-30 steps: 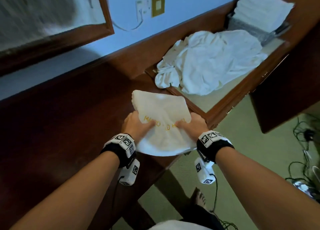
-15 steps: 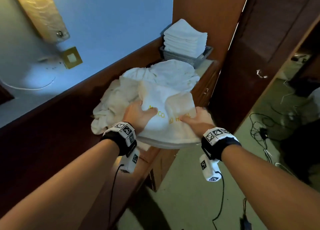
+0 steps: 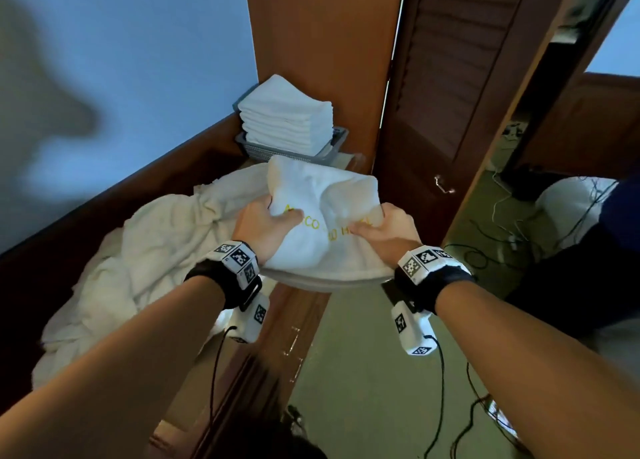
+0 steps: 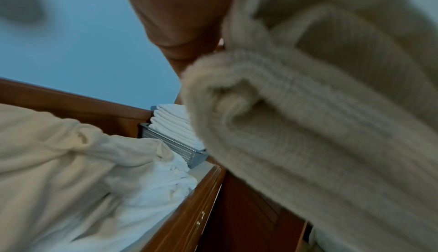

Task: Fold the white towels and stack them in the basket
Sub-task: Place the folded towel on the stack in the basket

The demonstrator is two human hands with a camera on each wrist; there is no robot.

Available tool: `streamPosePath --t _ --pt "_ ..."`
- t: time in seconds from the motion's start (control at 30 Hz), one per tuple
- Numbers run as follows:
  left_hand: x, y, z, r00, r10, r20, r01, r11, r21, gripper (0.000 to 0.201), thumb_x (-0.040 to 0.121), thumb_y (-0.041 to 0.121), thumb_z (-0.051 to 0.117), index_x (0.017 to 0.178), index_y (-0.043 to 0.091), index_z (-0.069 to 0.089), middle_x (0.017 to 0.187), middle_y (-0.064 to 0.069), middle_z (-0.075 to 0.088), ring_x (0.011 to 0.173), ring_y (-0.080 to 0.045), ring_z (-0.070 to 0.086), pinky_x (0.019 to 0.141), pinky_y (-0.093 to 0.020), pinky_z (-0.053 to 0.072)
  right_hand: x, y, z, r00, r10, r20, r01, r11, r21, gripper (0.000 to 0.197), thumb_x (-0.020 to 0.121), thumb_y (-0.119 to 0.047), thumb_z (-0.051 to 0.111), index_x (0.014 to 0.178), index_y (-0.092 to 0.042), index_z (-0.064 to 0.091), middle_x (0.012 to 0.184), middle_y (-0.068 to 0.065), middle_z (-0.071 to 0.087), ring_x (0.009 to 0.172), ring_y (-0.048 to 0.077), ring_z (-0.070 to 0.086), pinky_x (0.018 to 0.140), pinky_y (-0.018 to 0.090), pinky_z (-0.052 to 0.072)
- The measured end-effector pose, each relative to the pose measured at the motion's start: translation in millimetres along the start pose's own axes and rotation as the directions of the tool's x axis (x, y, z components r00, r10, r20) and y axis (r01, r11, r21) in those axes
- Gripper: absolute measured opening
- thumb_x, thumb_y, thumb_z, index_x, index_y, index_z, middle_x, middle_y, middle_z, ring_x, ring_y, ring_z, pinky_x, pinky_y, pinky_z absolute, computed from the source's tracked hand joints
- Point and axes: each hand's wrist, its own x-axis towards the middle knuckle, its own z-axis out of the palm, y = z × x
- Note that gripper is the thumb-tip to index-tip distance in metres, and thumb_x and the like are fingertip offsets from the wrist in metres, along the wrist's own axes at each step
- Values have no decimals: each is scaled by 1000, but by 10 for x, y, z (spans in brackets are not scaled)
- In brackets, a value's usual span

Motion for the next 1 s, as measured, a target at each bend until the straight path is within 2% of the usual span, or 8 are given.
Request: streamPosePath --t 0.07,0.13,0.23,0.4,0.5,0.73,0.9,1.0 --pt "316 66 164 1000 24 -7 -24 1000 0 31 71 46 76 79 17 67 71 7 70 69 -13 67 59 -27 45 333 24 -50 1000 0 -25 0 1000 -16 48 76 -52 75 100 -14 61 100 5 68 94 27 65 79 40 55" --pt "644 119 309 999 39 -9 -39 999 5 26 76 40 78 75 18 64 68 8 66 62 -4 62 55 -25 41 672 49 -67 999 -1 -45 0 1000 -27 47 77 -51 74 102 -14 60 102 7 68 96 29 65 81 42 54" --pt "1212 148 516 998 62 15 -62 998 -13 20 81 28 78 71 22 62 65 11 64 52 6 57 48 -12 36 1213 83 -48 998 14 -56 -16 999 -39 47 81 -49 72 107 -13 57 105 9 67 97 31 64 81 40 53" --pt "2128 226 764 995 99 -8 -99 993 -71 35 69 45 75 83 14 70 75 3 72 68 -10 65 60 -28 49 2167 -35 -128 999 19 -43 -24 992 -123 44 83 -49 69 105 -15 51 104 8 64 99 33 63 75 34 45" --pt "2586 252 806 993 115 -28 -117 991 -66 44 69 53 71 85 12 70 79 -1 73 79 -19 69 71 -38 55 2666 -173 -168 1000 -5 -24 1 987 -163 40 85 -47 68 100 -17 47 93 0 56 96 31 62 71 32 42" --pt "3608 369 792 986 150 -73 -153 987 -42 55 67 64 68 84 12 68 82 -3 71 81 -23 67 76 -41 54 3971 -532 -153 990 -138 -8 130 951 -281 45 84 -49 69 105 -13 51 92 5 57 96 34 62 69 33 42" --pt "4402 398 861 988 110 -106 -119 990 -79 47 74 54 74 97 13 69 102 -4 71 94 -22 68 84 -46 57 5178 -830 -108 959 -278 55 281 903 -326 43 83 -51 68 102 -15 51 89 6 59 88 34 61 71 37 50" --pt "4929 379 976 983 77 -165 -90 993 -73 36 82 37 80 103 11 66 112 -5 67 102 -22 64 91 -38 54 5973 -1046 28 933 -347 97 359 866 -349 40 85 -48 68 102 -16 51 88 7 58 83 32 58 68 36 48"
